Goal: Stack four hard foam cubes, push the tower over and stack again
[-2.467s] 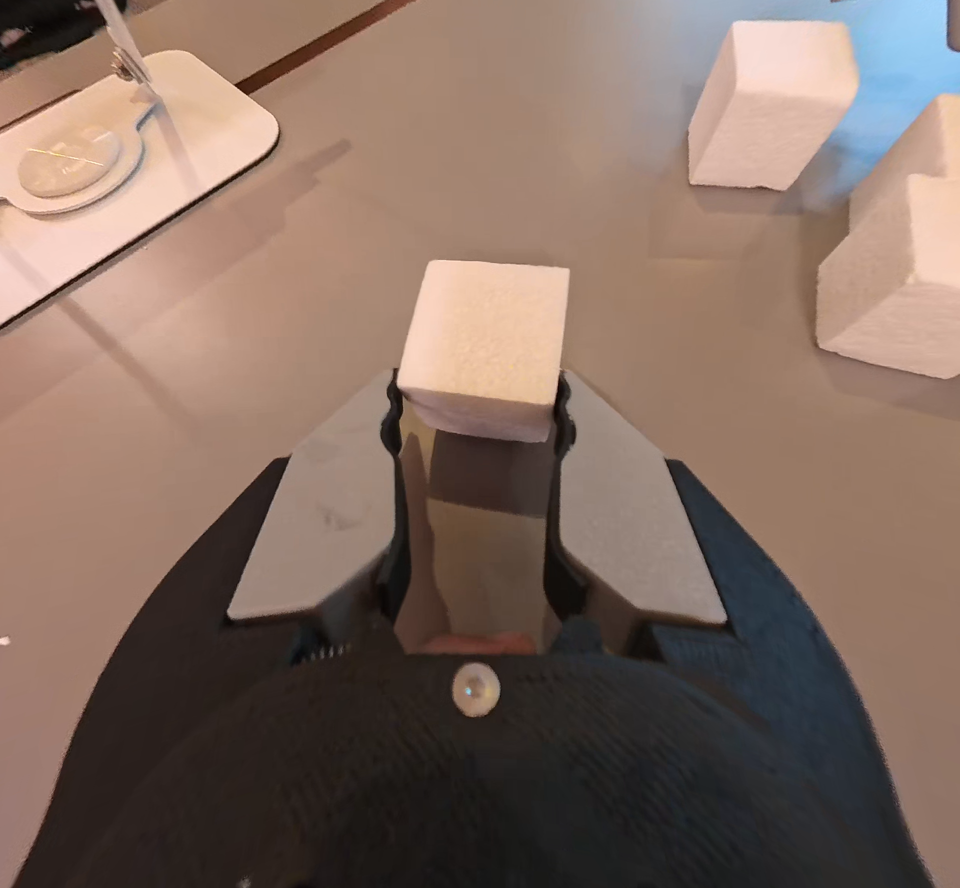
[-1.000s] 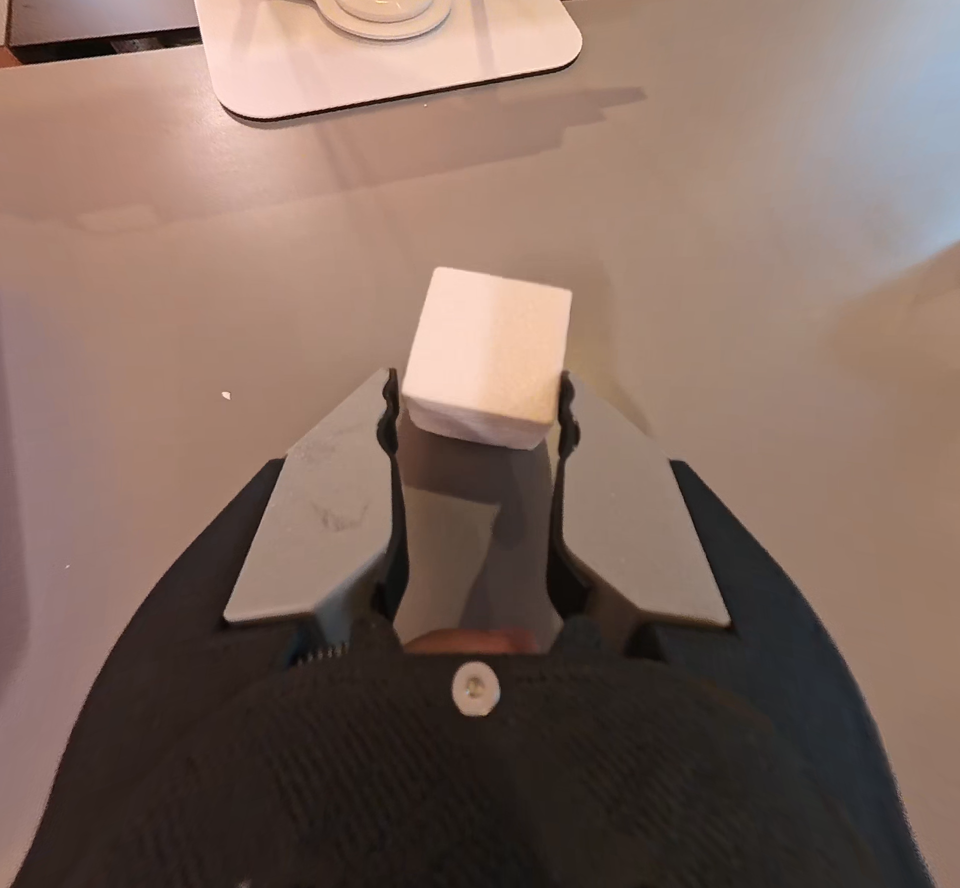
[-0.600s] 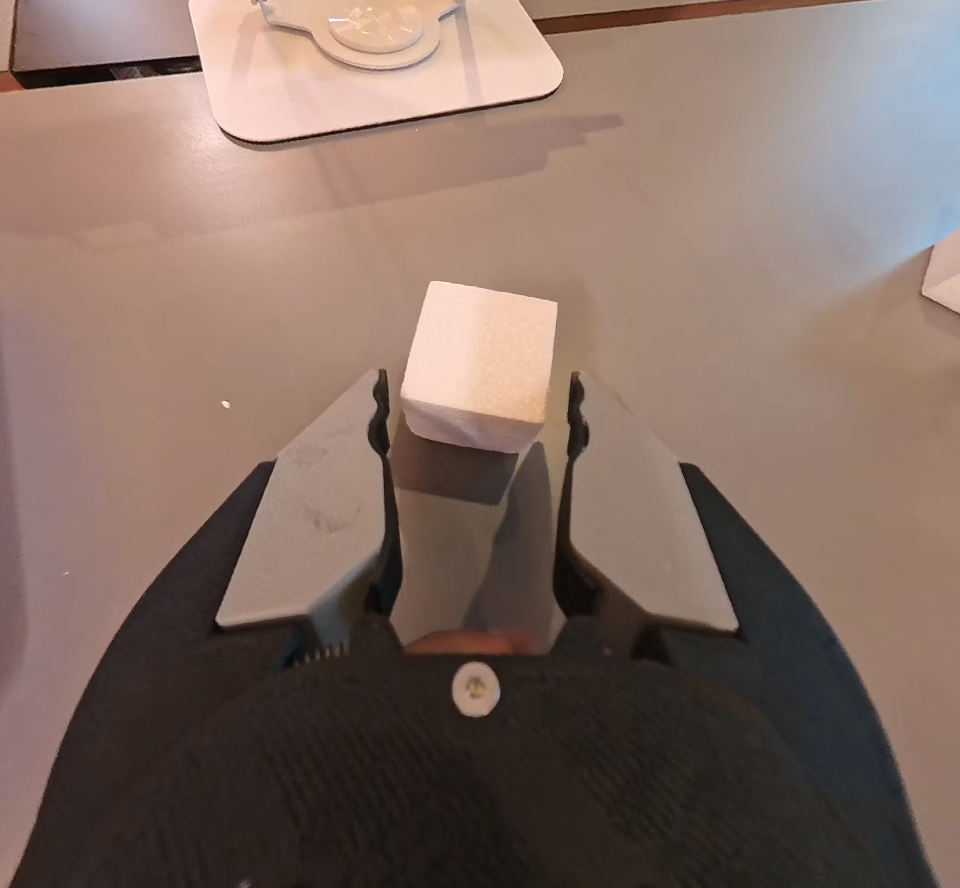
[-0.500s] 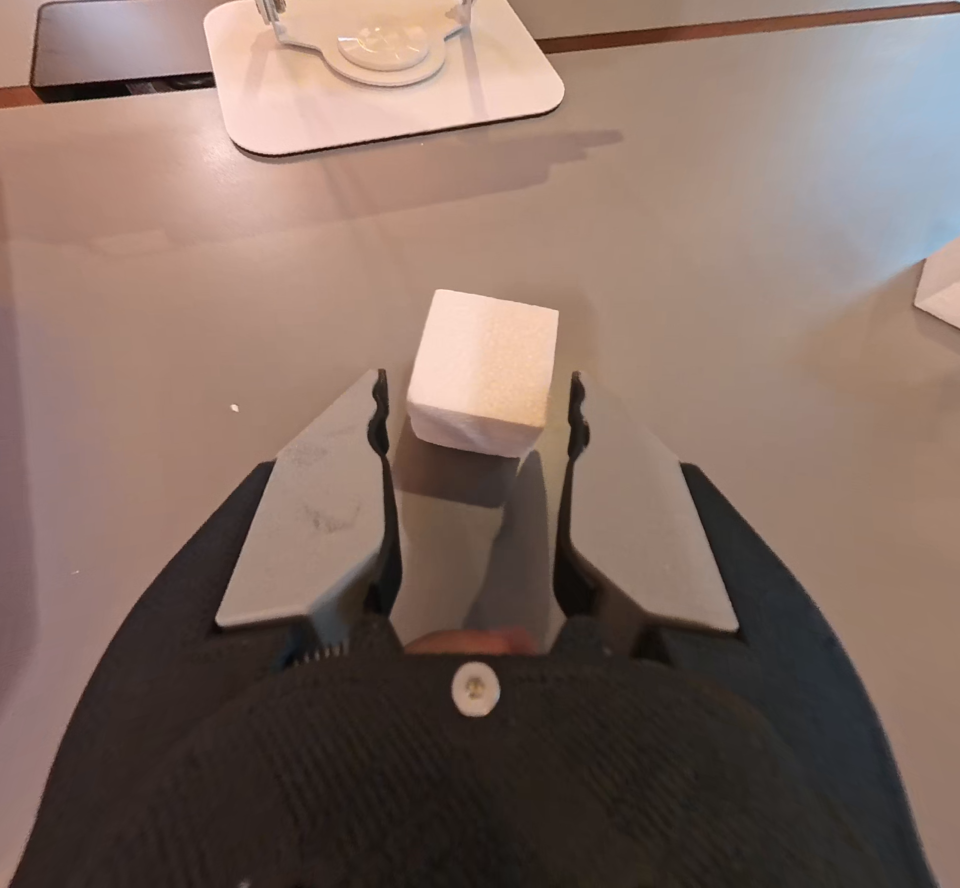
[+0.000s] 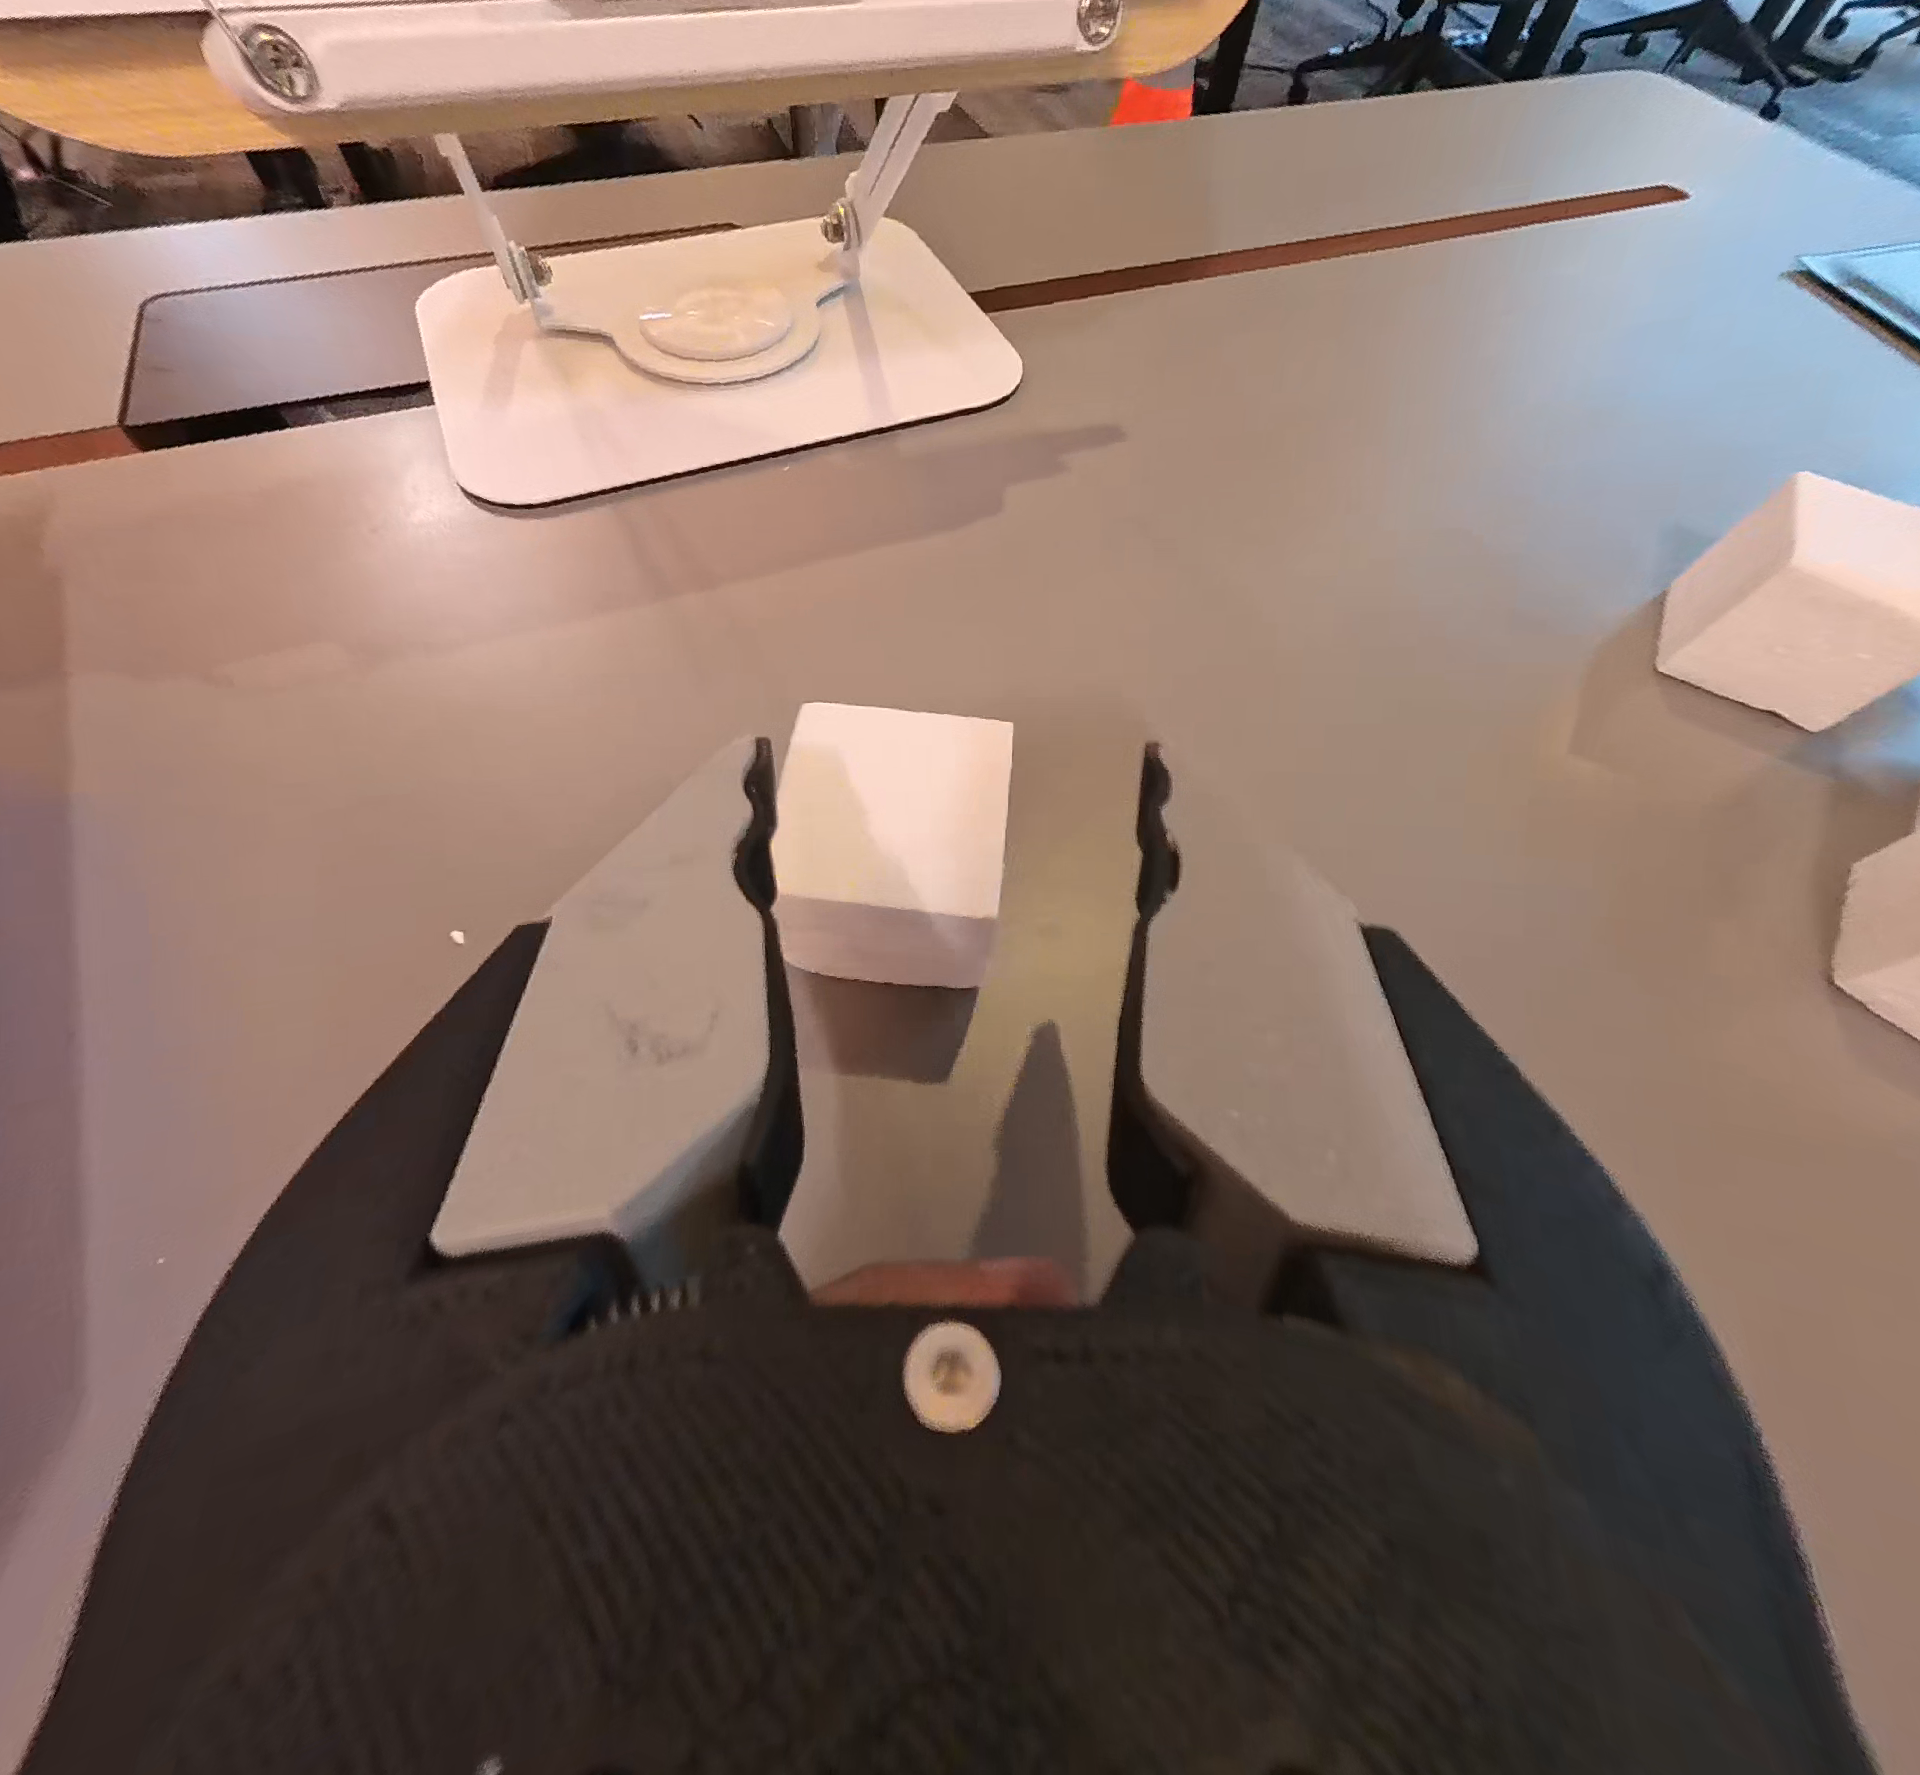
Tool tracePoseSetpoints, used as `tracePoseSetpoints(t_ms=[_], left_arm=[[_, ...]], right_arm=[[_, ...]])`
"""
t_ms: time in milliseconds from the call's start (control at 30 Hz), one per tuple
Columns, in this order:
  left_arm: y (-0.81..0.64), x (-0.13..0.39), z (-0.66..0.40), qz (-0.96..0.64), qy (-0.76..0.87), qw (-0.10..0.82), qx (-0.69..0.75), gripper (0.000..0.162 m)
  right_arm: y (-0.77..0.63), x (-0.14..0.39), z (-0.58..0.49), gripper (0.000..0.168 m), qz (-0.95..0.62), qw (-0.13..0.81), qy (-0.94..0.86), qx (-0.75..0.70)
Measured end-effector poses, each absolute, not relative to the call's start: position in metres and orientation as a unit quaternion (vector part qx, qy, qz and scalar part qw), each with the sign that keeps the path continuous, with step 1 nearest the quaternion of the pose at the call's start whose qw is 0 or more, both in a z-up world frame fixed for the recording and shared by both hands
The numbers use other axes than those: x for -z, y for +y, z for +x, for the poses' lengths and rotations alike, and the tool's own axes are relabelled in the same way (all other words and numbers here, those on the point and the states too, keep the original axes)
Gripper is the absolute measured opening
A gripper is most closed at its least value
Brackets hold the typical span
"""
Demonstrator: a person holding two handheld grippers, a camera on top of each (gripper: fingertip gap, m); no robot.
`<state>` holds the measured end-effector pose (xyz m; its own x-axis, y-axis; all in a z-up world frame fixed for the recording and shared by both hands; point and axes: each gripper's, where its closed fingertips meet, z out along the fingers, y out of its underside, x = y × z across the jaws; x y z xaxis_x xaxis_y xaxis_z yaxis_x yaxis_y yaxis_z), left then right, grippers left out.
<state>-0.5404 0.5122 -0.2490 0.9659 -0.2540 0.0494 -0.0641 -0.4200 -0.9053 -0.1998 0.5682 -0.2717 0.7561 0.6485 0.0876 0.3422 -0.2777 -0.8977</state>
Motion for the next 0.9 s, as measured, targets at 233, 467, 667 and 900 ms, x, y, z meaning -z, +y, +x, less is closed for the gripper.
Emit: tracePoseSetpoints(t_ms=[233,467,667,900], left_arm=[[0.512,0.256,-0.537,-0.846,0.103,0.516,0.087,0.063],[0.512,0.257,-0.537,-0.846,0.112,0.516,0.074,0.009],[0.516,0.254,-0.556,-0.847,0.076,0.525,0.036,0.000],[0.519,0.267,-0.575,-0.862,0.050,0.504,0.017,0.000]], right_arm=[[0.568,0.271,-0.200,0.037,-0.785,0.512,-0.315,-0.151],[0.568,0.271,-0.200,0.037,-0.784,0.512,-0.316,-0.150],[0.568,0.271,-0.200,0.037,-0.784,0.512,-0.315,-0.151],[0.568,0.271,-0.200,0.037,-0.784,0.513,-0.316,-0.151]])
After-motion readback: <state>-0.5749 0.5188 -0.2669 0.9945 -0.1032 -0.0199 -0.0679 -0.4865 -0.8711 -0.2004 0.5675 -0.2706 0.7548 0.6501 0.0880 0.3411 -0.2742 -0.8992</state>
